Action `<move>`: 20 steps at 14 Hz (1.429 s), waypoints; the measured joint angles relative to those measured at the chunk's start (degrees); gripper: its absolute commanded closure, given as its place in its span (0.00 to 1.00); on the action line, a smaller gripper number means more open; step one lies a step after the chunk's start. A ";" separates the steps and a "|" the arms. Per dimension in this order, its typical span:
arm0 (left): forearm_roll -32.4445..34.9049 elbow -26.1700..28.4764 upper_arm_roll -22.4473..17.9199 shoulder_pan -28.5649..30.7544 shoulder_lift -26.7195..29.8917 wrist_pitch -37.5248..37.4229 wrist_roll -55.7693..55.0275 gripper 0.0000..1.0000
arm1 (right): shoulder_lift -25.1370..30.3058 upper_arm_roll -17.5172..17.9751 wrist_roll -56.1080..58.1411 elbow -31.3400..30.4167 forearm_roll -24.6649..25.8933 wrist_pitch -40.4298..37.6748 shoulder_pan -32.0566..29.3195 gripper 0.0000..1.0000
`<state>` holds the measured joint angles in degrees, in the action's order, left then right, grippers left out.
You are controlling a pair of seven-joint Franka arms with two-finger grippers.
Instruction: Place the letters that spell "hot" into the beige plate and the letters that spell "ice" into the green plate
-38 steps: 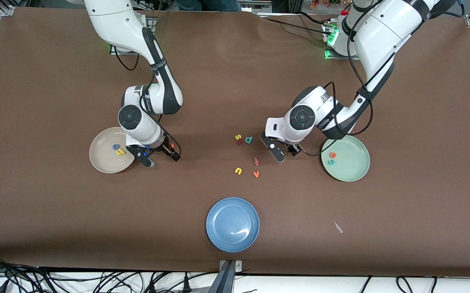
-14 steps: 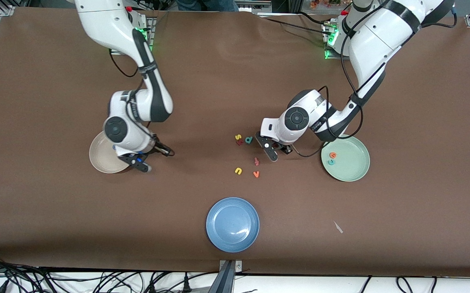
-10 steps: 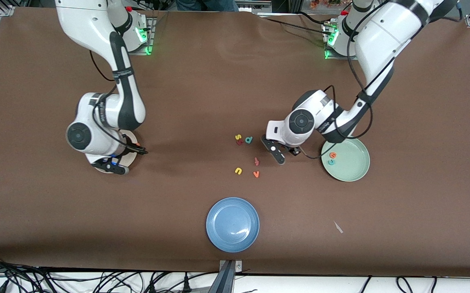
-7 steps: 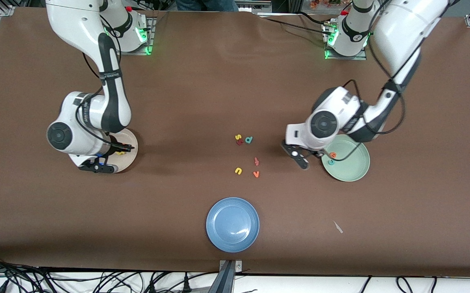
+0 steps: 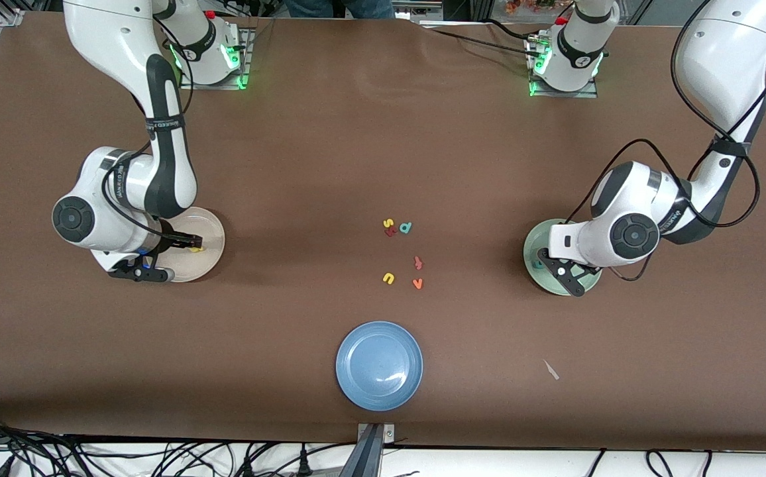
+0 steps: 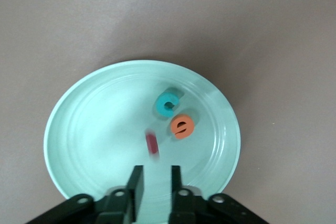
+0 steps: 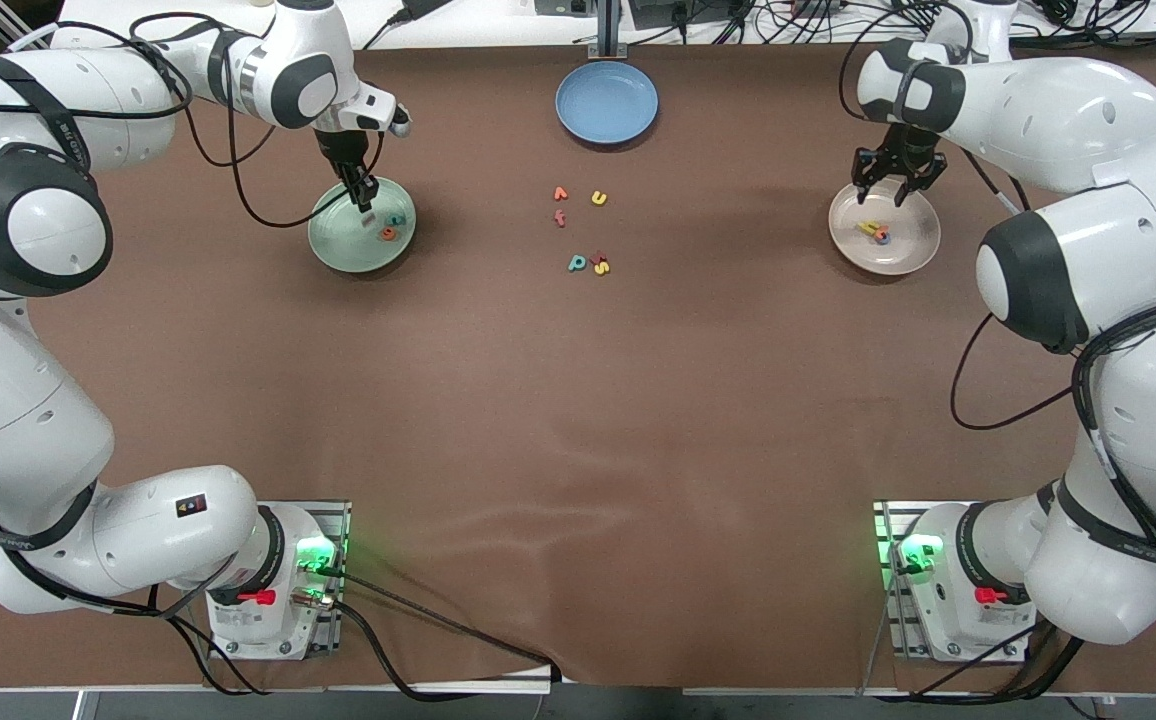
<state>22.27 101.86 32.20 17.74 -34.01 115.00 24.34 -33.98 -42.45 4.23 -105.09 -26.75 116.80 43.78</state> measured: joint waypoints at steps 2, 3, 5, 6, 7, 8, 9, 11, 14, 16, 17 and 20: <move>-0.33 -0.65 0.54 -0.16 0.21 -0.74 -0.23 0.00 | 0.02 0.00 -3.41 3.66 0.00 -4.26 0.15 0.00; -1.53 -1.88 0.77 -0.19 0.49 -2.28 -0.35 0.00 | 0.02 0.00 -4.71 5.32 0.00 -6.23 0.14 0.00; -4.83 -6.72 1.50 -0.31 1.50 -8.36 -0.73 0.00 | 0.04 -0.07 -6.81 7.93 0.00 -10.06 0.03 0.00; -5.53 -10.19 2.18 -0.35 2.19 -12.79 -1.86 0.00 | 0.06 -0.16 -7.74 9.22 -0.01 -12.13 -0.08 0.00; -5.63 -13.72 3.09 -0.36 2.89 -17.35 -3.55 0.00 | 0.08 -0.28 -8.79 10.50 -0.01 -14.15 -0.17 0.00; -5.64 -17.21 4.23 -0.40 3.45 -21.76 -5.65 0.00 | 0.09 -0.38 -9.90 11.60 -0.01 -15.75 -0.19 0.00; -5.64 -20.57 5.49 -0.47 3.89 -25.95 -8.15 0.00 | 0.15 -0.38 -11.36 12.48 -0.01 -16.70 -0.17 0.00; -5.65 -25.74 7.71 -0.69 4.46 -32.42 -13.22 0.00 | 1.31 1.31 -13.51 13.31 0.64 -17.28 -1.44 0.00; -5.77 -29.51 7.85 -2.50 7.65 -35.04 -16.76 0.00 | 8.23 18.50 -15.07 13.35 10.13 -17.72 -16.69 0.00; -9.74 -29.55 1.46 -6.13 13.01 -35.08 -17.58 0.00 | 13.61 28.37 -14.69 12.63 14.31 -18.72 -28.22 0.00; -13.65 -29.21 -4.48 -9.03 15.90 -34.81 -17.59 0.00 | 16.30 30.35 -13.71 11.84 16.70 -19.23 -31.20 0.00; -21.73 -23.23 -22.42 -18.05 23.11 -28.12 -17.36 0.00 | 24.46 34.10 -12.36 9.94 24.14 -21.27 -33.66 0.00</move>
<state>0.54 78.64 9.78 -0.31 -10.90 86.87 6.98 -9.52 -8.35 -8.13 -95.15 -2.61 95.52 10.12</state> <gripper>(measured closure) 0.000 0.000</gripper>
